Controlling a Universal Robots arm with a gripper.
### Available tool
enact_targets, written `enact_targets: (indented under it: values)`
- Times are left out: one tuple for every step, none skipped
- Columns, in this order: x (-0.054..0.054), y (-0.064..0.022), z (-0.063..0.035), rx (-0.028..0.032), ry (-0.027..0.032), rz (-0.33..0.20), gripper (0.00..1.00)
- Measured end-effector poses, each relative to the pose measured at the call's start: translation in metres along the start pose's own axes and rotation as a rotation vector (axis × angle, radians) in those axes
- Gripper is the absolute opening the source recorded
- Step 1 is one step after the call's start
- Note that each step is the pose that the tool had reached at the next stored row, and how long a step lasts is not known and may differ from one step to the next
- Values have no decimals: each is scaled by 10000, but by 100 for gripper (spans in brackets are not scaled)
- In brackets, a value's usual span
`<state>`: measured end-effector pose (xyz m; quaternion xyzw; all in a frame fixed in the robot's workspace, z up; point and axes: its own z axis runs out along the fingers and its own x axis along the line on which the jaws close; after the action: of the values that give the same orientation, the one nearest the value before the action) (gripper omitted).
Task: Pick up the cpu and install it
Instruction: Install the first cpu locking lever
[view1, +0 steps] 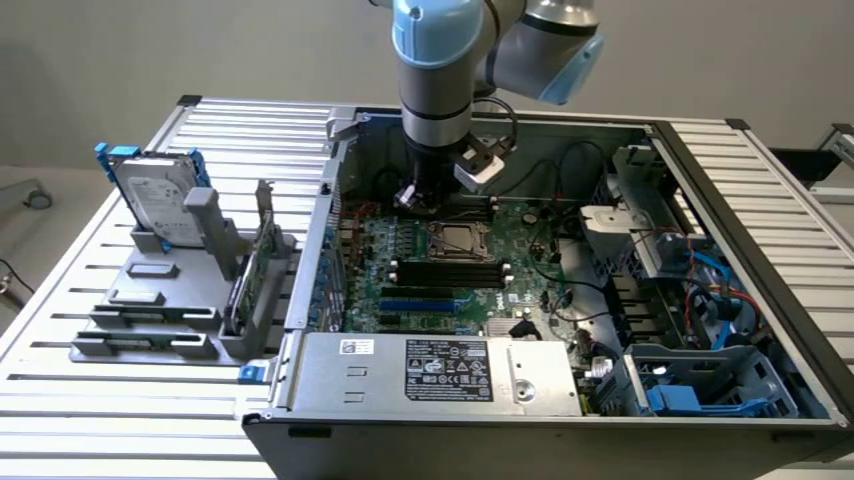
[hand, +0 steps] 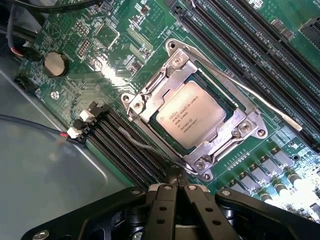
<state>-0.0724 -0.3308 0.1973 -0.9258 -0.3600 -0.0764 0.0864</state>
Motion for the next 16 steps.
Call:
enact_targets:
  values:
    - [-1, 0, 1, -56, -31, 25, 11]
    - [-2, 1, -1, -89, -55, 45, 11]
    - [-4, 1, -3, -104, -64, 59, 11]
    - [-5, -1, -3, -111, -67, 73, 11]
    - [-5, -3, -3, -120, -71, 86, 11]
    - [-2, -6, -2, -129, -75, 100, 11]
    - [0, -9, -1, -138, -78, 111, 11]
    - [5, -16, 1, -144, -81, 118, 11]
    - [13, -24, 4, -145, -78, 123, 11]
    - [20, -31, 8, -144, -71, 128, 11]
    - [24, -35, 10, -144, -67, 134, 11]
    - [25, -35, 10, -145, -66, 137, 11]
    - [24, -35, 10, -152, -69, 144, 11]
    - [24, -36, 9, -163, -76, 158, 11]
    - [24, -36, 9, -174, -84, 171, 11]
    - [24, -36, 9, -184, -88, 183, 11]
